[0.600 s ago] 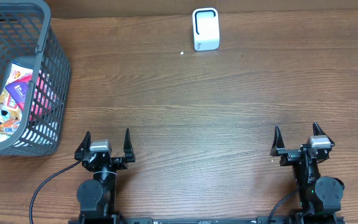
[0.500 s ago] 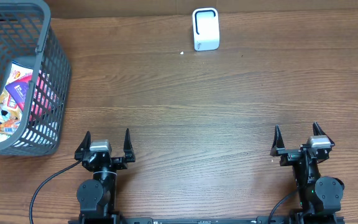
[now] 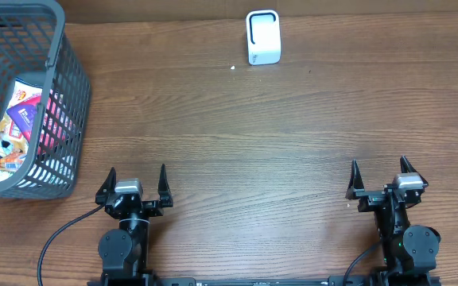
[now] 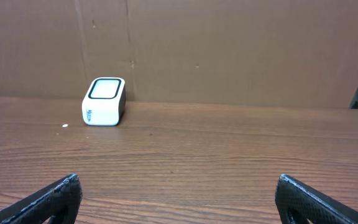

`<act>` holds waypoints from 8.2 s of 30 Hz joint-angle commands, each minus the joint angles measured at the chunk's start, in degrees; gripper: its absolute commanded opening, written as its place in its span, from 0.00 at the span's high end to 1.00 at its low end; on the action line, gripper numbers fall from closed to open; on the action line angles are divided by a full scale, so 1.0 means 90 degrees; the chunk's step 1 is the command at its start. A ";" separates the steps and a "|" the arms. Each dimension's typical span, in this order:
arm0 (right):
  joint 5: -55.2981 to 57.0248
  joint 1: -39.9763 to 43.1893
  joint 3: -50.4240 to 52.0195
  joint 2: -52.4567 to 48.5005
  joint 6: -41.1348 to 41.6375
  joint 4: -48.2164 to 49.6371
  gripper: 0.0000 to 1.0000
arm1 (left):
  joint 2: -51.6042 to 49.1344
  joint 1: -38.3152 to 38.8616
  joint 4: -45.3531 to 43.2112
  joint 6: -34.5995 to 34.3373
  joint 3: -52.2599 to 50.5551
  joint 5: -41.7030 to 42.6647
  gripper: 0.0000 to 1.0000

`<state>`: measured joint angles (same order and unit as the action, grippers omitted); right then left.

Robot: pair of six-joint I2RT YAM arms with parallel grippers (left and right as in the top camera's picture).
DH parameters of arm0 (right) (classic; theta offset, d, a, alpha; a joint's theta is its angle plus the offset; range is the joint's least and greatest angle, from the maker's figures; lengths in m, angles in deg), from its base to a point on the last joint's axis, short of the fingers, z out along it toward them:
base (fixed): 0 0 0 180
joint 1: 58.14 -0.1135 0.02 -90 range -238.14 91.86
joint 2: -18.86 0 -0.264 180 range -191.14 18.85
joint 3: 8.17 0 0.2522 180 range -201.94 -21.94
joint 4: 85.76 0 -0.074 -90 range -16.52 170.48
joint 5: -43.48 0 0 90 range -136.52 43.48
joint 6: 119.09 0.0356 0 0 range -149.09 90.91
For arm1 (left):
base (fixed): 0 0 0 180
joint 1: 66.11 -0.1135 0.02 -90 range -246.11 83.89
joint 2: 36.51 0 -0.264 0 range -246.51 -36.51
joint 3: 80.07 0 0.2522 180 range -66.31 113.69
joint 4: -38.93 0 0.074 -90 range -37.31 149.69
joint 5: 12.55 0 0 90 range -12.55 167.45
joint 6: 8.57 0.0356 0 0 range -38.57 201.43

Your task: Scan the item barcode

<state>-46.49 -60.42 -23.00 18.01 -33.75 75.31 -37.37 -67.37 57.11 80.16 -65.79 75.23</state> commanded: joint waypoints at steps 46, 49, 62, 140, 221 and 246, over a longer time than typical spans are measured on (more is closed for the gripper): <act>0.0036 0.0005 0.0068 0.0075 0.0036 0.0041 0.00 | 0.0061 -0.0036 -0.0019 0.0121 -0.0027 -0.0032 0.00; 0.0036 0.0005 0.0068 0.0075 0.0036 0.0041 0.00 | 0.0061 -0.0036 -0.0019 0.0121 -0.0027 -0.0034 0.00; 0.0036 0.0005 0.0068 0.0075 0.0036 0.0041 0.00 | 0.0061 -0.0034 -0.0984 -0.0738 -0.0027 0.2285 0.00; 0.0036 0.0005 0.0068 0.0075 0.0036 0.0041 0.00 | -1.1931 -0.4949 0.7067 -0.1627 1.3454 0.1875 0.02; 0.0036 0.0005 0.0068 0.0075 0.0036 0.0041 0.00 | -1.1788 -0.4061 0.7968 -0.1753 1.6160 0.0578 0.96; 0.0036 0.0005 0.0068 0.0075 0.0036 0.0041 0.00 | -1.2888 -0.4022 0.8184 -0.0969 1.5450 0.0901 0.17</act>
<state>-46.47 -60.42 -23.00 18.12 -33.75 75.33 -150.92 -103.58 131.21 68.07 73.46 80.32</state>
